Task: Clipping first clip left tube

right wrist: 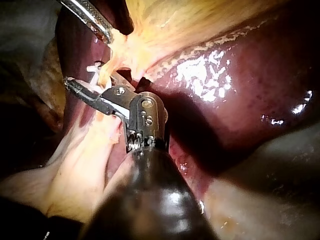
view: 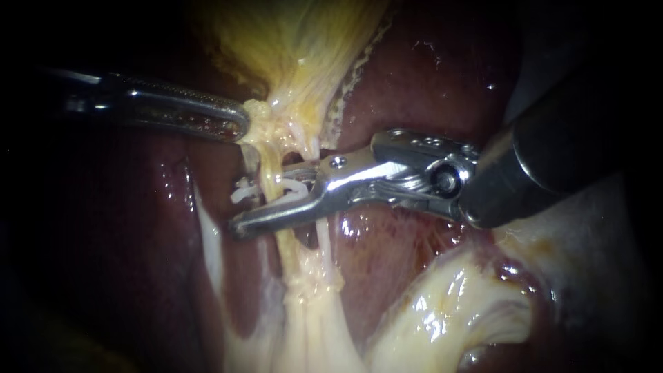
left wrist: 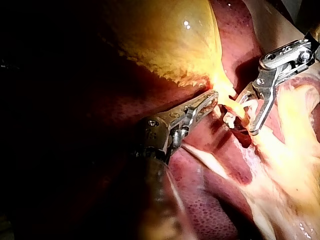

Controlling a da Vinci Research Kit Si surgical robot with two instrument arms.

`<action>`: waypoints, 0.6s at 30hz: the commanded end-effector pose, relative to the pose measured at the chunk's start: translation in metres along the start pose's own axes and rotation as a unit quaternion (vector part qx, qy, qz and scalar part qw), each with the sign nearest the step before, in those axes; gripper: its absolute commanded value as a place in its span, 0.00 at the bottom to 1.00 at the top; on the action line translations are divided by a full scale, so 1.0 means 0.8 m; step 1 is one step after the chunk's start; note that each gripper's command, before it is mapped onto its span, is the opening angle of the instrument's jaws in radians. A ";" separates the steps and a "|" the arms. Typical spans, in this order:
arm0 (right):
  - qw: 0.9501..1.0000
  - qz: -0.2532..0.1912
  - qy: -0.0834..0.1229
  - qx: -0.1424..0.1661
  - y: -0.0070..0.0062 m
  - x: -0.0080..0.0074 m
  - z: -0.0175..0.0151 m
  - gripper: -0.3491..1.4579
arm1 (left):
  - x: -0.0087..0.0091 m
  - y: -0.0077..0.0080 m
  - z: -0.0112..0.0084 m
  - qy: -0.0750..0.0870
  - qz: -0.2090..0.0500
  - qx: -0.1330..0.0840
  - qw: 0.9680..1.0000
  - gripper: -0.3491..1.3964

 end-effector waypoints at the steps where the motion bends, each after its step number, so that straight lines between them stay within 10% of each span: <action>1: 1.000 0.004 -0.004 0.013 -0.0004 -0.0001 -0.0001 0.44 | 0.0000 0.0000 0.0000 0.000 0.000 0.000 1.000 0.00; 9: 0.996 0.015 -0.042 0.081 -0.0035 -0.0037 0.0024 0.43 | 0.0000 0.0000 0.0000 0.000 0.000 0.000 1.000 0.00; 18: 0.994 0.011 -0.052 0.091 -0.0046 -0.0055 0.0042 0.43 | 0.0000 0.0000 0.0000 0.000 0.000 0.000 1.000 0.00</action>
